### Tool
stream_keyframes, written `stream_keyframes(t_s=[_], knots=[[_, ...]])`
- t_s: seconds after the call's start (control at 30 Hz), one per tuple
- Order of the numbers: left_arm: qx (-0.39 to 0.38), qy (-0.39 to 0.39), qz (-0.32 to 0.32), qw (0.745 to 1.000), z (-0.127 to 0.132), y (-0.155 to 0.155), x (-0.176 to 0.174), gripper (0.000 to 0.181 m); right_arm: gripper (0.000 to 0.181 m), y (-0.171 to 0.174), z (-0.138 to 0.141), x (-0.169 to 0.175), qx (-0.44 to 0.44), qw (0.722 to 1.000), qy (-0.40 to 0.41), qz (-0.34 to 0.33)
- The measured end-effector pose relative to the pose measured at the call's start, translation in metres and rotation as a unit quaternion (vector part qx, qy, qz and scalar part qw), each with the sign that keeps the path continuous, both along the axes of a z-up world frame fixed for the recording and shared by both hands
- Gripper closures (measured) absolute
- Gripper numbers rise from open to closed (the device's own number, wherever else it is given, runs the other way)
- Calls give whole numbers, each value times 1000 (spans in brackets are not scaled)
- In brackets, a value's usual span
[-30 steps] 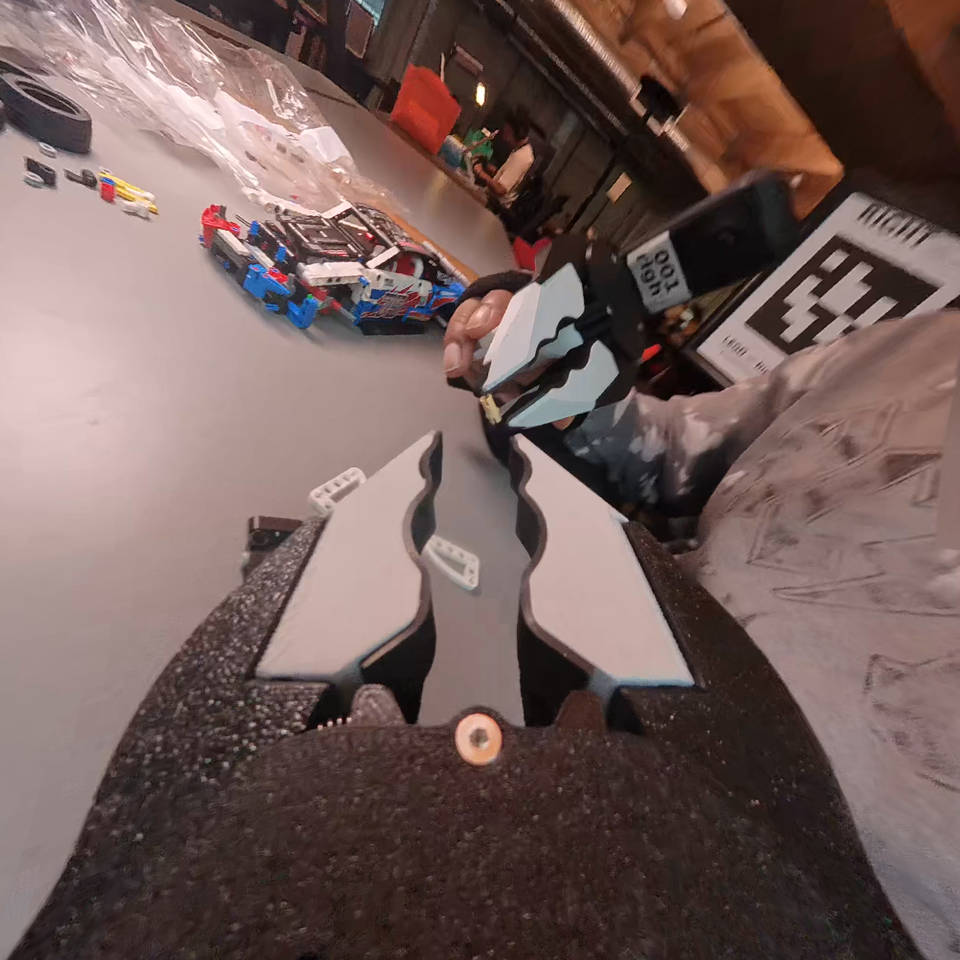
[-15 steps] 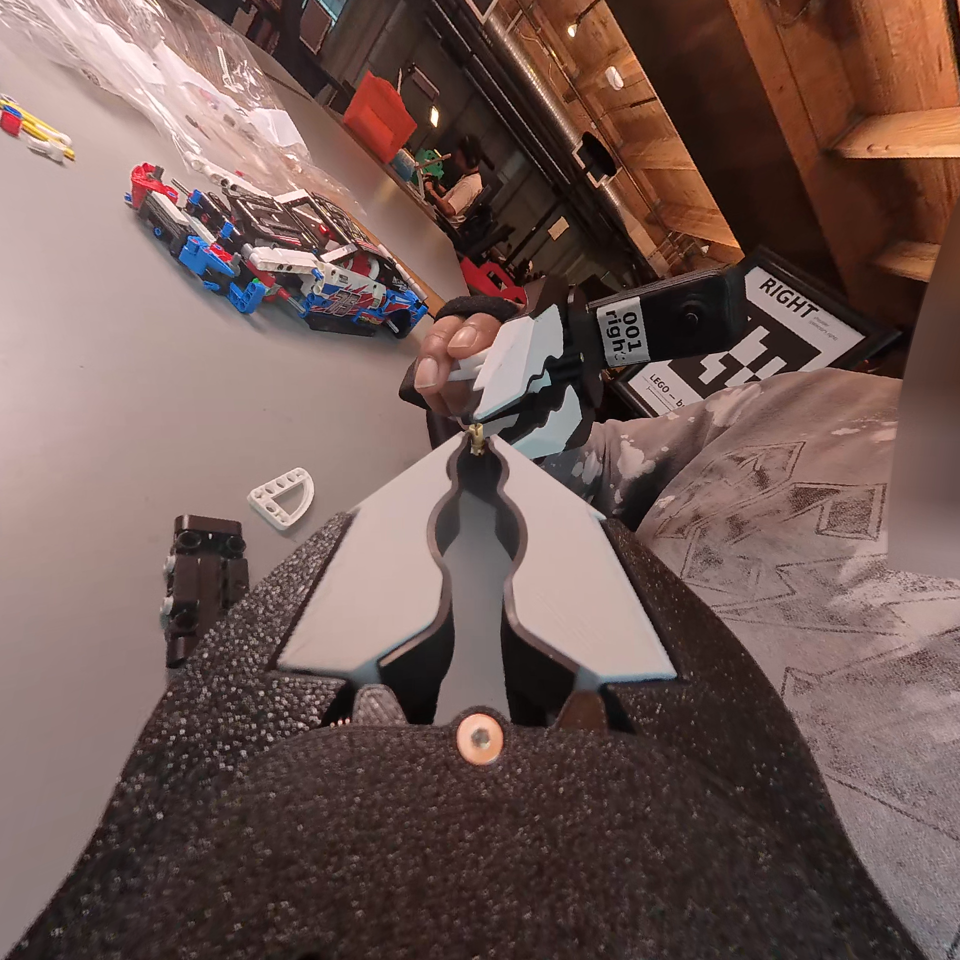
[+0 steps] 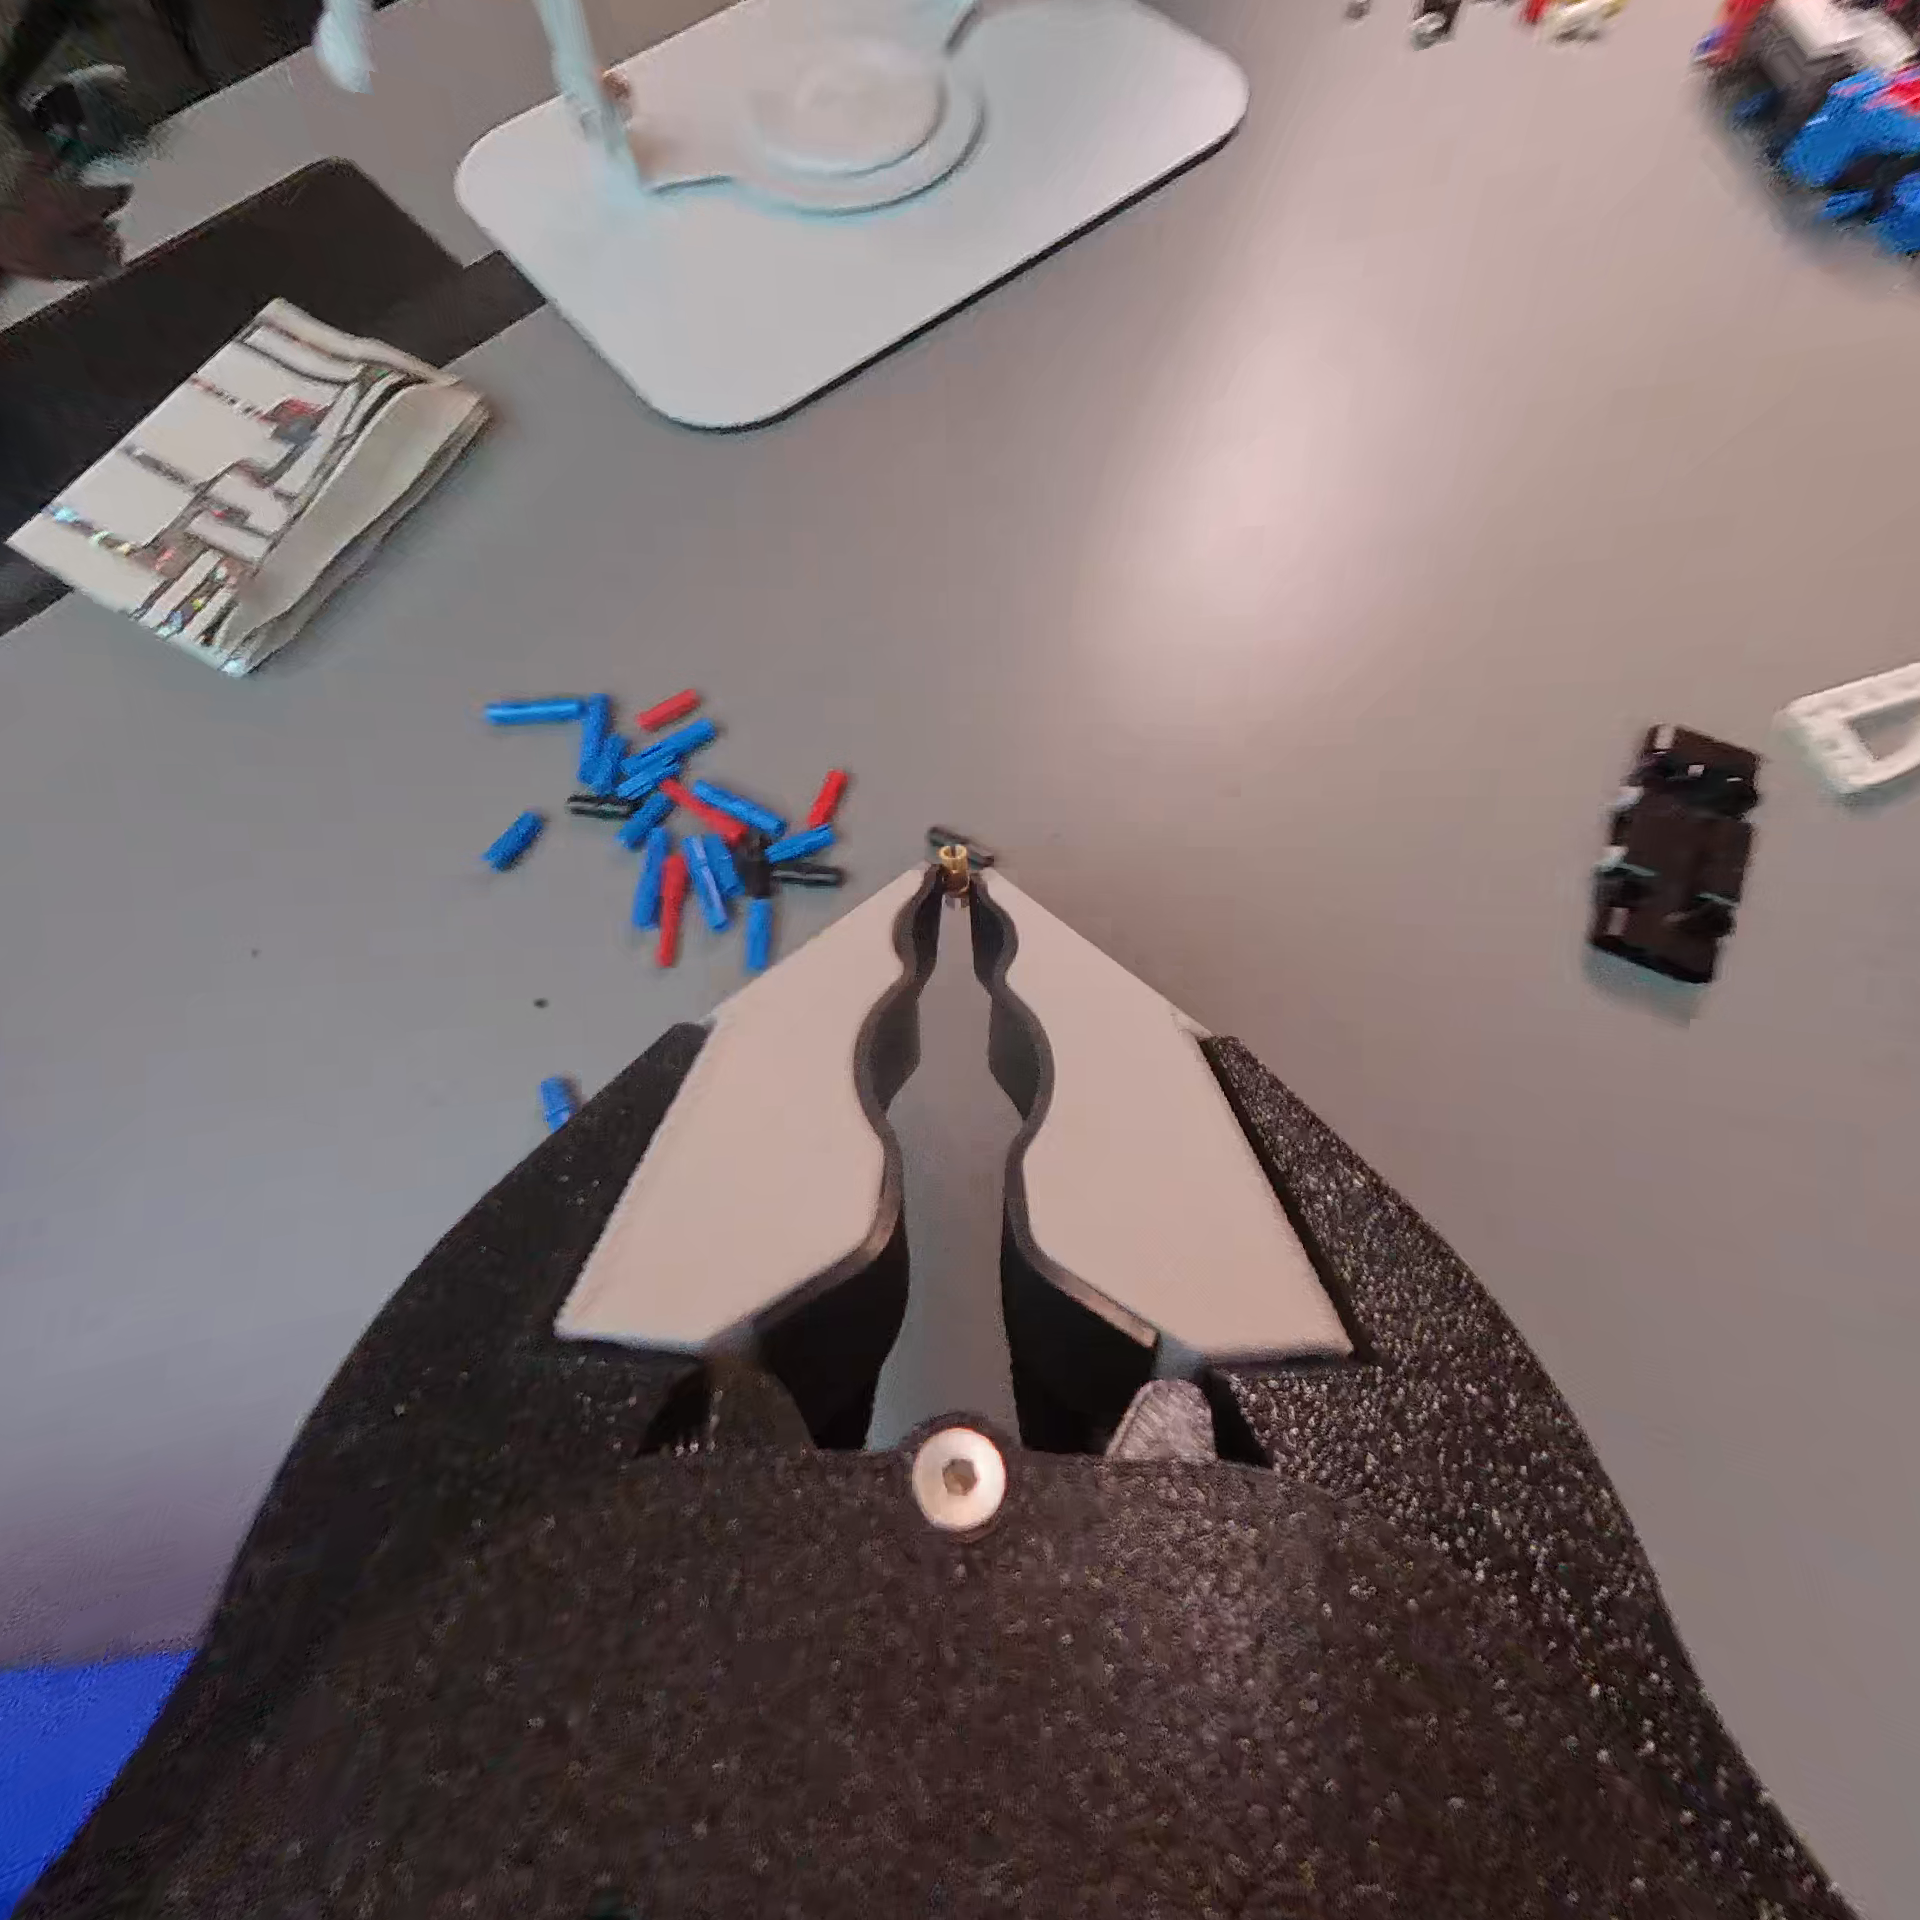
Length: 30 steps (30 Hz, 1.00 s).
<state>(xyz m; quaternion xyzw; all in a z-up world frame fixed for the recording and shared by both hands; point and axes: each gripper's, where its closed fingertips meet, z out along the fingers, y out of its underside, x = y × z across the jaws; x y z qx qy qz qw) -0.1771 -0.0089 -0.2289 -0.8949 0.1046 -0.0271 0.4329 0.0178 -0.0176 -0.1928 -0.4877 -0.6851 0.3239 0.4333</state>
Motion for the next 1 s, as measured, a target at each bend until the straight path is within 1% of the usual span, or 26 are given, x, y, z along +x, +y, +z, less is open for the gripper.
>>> stream_keyframes(t_s=[0.1,0.2,0.23,0.3,0.37,0.4,0.43,0.47,0.5,0.57,0.6,0.67,0.7,0.77,0.8,0.87,0.93,0.97,1.0], knots=[[-16,30,40,999,-10,3,-28,178,160,0,-25,-6,-30,997,-70,31],[-16,48,57,997,-12,6,-39,177,155,3,-38,-17,-46,990,-122,57],[-13,46,60,997,-11,7,-40,172,151,3,-41,-21,-49,987,-140,67],[-3,39,65,997,-9,7,-39,161,144,-1,-49,-26,-54,977,-184,98],[11,26,63,998,-4,7,-36,153,138,-3,-60,-31,-45,968,-220,113],[21,13,56,998,0,7,-32,151,138,-4,-64,-33,-42,964,-235,120],[34,-10,42,998,5,7,-23,151,143,-7,-64,-35,-50,962,-238,128],[46,-37,25,998,11,6,-13,150,156,-7,-62,-39,-52,963,-233,127],[57,-70,2,996,17,5,1,151,157,-8,-62,-39,-47,963,-232,129],[62,-146,-57,986,26,0,33,151,158,-8,-58,-38,-18,968,-214,130],[58,-189,-90,976,31,-5,51,150,158,-8,-53,-39,-4,974,-192,124],[36,-283,-156,946,39,-16,86,142,159,-3,-34,-42,46,987,-122,93],[27,-326,-182,927,44,-21,101,140,158,0,-18,-44,81,991,-72,74],[28,-388,-217,895,56,-26,124,139,158,-2,10,-39,133,990,6,48],[33,-410,-231,882,63,-27,134,139,158,-1,22,-37,169,984,38,30],[42,-442,-257,858,76,-31,150,148,158,-3,37,-31,251,965,75,3],[45,-442,-273,853,81,-34,161,156,158,-10,45,-28,302,949,95,-5],[53,-439,-284,851,85,-37,166,165,158,-15,50,-28,319,941,110,-6],[61,-433,-289,851,88,-38,169,168,158,-20,53,-27,334,935,118,-3]])
